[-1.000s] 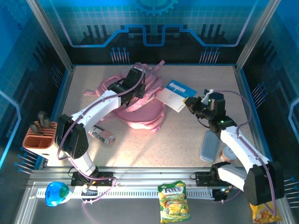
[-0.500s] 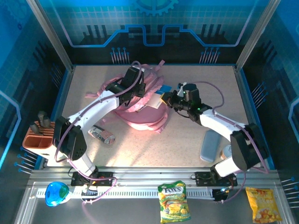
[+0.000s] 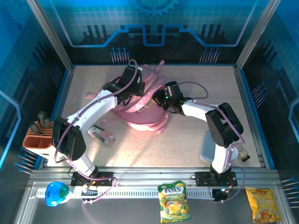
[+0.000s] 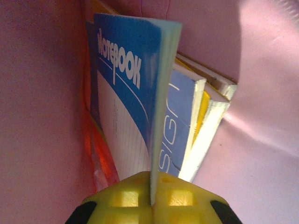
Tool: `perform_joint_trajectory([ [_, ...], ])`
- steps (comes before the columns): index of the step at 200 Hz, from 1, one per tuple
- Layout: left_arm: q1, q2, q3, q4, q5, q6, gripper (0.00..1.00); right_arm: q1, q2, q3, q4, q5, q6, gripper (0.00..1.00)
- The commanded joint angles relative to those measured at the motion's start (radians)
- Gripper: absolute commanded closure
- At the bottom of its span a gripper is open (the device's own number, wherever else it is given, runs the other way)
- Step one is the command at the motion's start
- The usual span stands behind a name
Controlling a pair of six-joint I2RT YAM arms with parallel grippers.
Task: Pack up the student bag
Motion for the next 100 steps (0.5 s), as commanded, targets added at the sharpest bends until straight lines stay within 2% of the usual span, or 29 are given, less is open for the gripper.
perform_joint_trajectory([
  [1, 0.002, -0.073, 0.055, 0.091, 0.043, -0.043, 1.0, 0.019, 0.059, 0.071, 0.003, 0.011, 0.049, 1.0],
  [40, 0.016, -0.077, 0.05, 0.088, 0.052, -0.055, 1.0, 0.027, 0.102, 0.105, 0.023, -0.054, 0.05, 0.91],
  [76, 0.025, -0.073, 0.046, 0.09, 0.058, -0.063, 1.0, 0.015, 0.087, 0.102, -0.009, -0.138, 0.024, 0.63],
  [100, 0.036, -0.075, 0.043, 0.088, 0.06, -0.065, 1.0, -0.01, 0.015, 0.044, -0.076, -0.162, 0.014, 0.46],
])
